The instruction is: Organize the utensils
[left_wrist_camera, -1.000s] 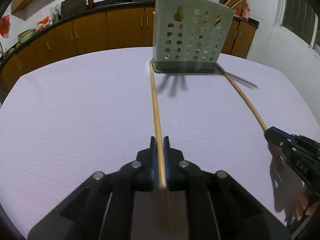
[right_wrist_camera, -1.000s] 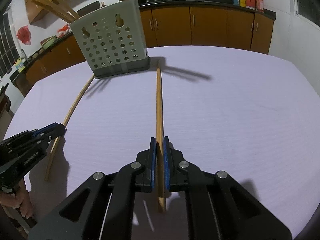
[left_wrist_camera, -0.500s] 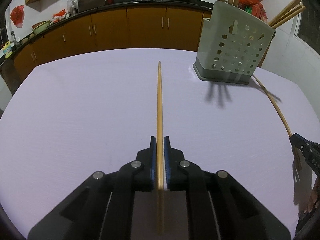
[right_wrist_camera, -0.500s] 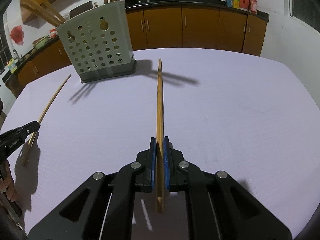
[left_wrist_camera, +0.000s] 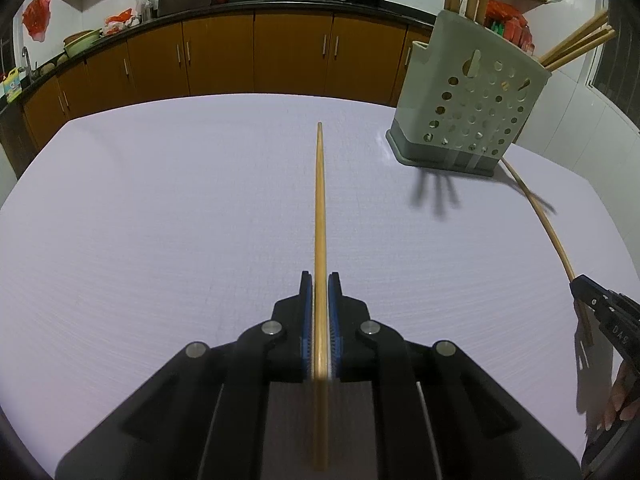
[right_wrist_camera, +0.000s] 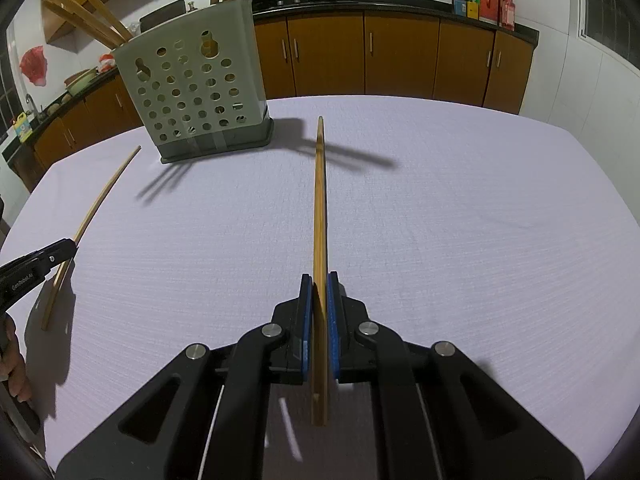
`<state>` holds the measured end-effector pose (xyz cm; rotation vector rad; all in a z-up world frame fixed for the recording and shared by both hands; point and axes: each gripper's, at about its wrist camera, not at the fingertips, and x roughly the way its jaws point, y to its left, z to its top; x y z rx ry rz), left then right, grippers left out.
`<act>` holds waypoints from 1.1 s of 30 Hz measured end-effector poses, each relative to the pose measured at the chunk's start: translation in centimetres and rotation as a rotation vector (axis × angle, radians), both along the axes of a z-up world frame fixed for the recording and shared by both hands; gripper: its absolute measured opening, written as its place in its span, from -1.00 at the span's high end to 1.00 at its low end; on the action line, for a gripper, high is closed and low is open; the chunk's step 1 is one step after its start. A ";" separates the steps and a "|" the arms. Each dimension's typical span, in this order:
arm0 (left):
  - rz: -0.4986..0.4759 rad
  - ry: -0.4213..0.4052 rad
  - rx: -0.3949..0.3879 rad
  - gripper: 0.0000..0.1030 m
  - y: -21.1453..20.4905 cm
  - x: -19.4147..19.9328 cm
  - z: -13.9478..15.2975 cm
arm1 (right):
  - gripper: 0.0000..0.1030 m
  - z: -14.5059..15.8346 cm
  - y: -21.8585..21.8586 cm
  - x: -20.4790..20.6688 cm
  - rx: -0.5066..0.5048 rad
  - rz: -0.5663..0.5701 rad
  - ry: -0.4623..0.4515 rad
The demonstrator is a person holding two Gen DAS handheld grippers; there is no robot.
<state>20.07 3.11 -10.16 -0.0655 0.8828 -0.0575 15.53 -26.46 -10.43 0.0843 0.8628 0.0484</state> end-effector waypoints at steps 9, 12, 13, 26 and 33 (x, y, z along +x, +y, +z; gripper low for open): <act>0.000 0.000 0.000 0.79 -0.1 0.0 0.0 | 0.83 0.0 0.0 0.0 -0.002 0.000 0.000; 0.000 0.000 0.000 0.79 0.0 0.0 0.0 | 0.83 0.1 0.0 0.0 -0.002 0.000 0.000; 0.000 0.000 0.000 0.79 0.0 0.0 -0.1 | 0.83 0.1 0.0 0.0 -0.002 0.000 0.000; -0.008 0.000 0.011 0.73 -0.4 0.2 -0.1 | 0.83 0.2 0.0 0.0 0.001 -0.001 0.001; -0.010 -0.001 0.012 0.73 -0.4 0.2 -0.2 | 0.83 0.2 0.1 0.0 0.000 -0.001 0.001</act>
